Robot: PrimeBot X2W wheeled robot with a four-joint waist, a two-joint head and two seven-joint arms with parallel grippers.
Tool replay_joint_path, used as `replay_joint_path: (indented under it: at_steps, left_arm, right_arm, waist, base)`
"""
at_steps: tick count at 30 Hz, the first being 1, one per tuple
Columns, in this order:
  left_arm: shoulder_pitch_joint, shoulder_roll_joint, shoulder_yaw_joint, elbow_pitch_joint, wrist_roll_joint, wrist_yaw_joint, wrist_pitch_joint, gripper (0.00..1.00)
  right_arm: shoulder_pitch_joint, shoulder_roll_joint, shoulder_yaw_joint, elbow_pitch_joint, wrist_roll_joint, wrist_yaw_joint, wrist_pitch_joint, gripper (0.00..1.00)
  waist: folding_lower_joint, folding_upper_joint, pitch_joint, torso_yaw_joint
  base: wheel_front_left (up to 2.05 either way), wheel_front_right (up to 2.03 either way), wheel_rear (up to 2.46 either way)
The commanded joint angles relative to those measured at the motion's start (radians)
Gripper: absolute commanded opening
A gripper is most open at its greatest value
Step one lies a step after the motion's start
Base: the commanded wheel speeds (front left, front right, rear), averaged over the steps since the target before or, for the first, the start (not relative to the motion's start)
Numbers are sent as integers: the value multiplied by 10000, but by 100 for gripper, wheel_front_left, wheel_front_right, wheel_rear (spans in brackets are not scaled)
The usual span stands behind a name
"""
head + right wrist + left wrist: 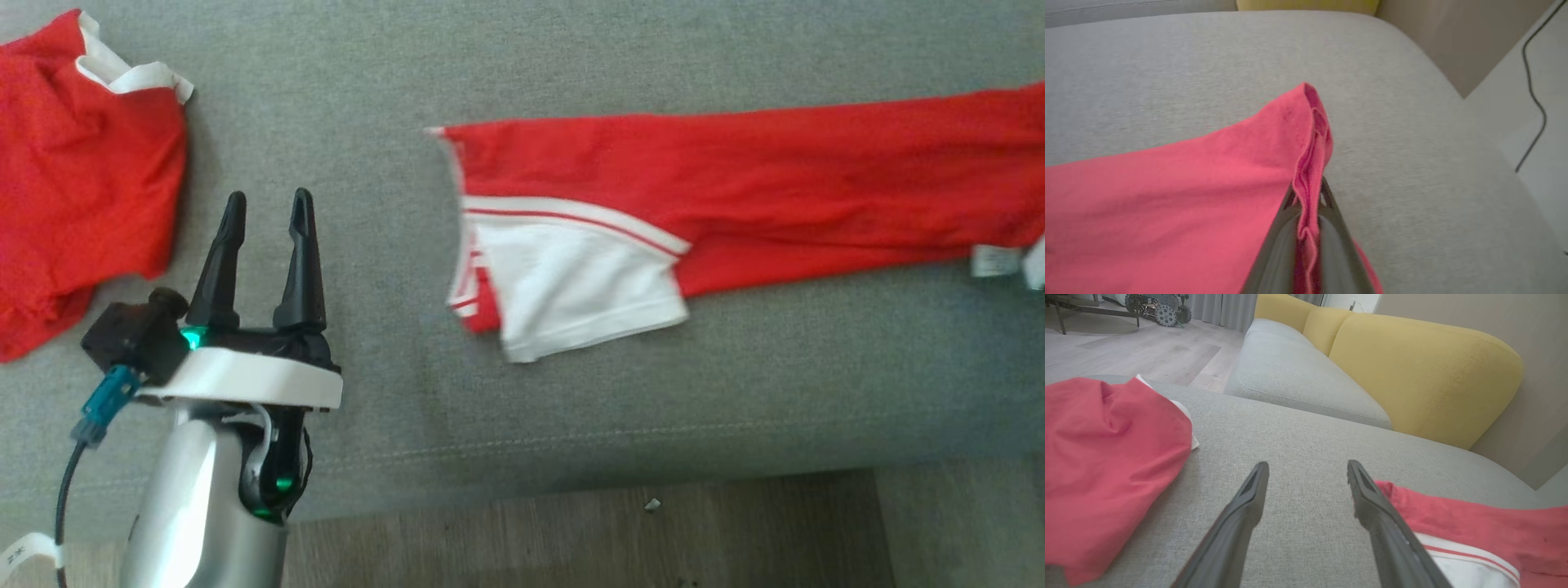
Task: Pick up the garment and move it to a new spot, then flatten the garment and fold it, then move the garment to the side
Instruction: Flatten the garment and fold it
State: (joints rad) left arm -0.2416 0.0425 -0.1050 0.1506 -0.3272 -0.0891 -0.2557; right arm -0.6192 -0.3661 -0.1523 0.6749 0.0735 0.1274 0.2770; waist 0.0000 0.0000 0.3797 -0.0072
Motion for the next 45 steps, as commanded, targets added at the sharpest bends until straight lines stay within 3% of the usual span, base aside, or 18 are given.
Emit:
replay_joint_path:
  at_steps: [1,5,9,14,22,30,37,45]
  left_arm:
    - [-211,79,320,-336,28,-32,-61,100]
    - [-177,79,339,-318,29,-34,-61,100]
    - [-141,78,340,-341,22,-19,-61,100]
    - [-19,78,362,-299,20,-14,-61,100]
    - [251,78,420,-191,-187,45,-61,100]
    - [515,78,368,-177,-418,139,-61,100]
    - [528,78,250,-245,-463,159,-61,100]
    - [448,78,90,-171,-565,171,-61,100]
  right_arm:
    - [-159,-145,-196,-352,-383,33,-148,0]
    - [-223,192,-807,-574,-1304,33,-236,0]
    - [-259,841,-743,-904,-1248,33,-209,0]
    - [-141,1592,-140,-1617,-541,33,175,0]
    - [454,2072,1807,-3467,826,33,963,0]
    - [1148,3062,2999,-4937,2546,33,1838,0]
    - [1414,3154,3909,-4742,4101,33,1344,0]
    - [1026,3157,5245,-3015,5837,33,-77,0]
  waist:
    - [0,0,-15,12]
    - [0,0,-82,17]
    - [0,0,-205,-29]
    - [0,0,-546,-157]
    - [0,0,-1263,-402]
    - [0,0,-1776,-478]
    - [0,0,-1684,-259]
    - [0,0,-1445,228]
  base:
    - [0,0,0]
    - [0,0,0]
    - [0,0,0]
    - [0,0,0]
    - [0,0,0]
    - [0,0,0]
    - [0,0,0]
    - [0,0,0]
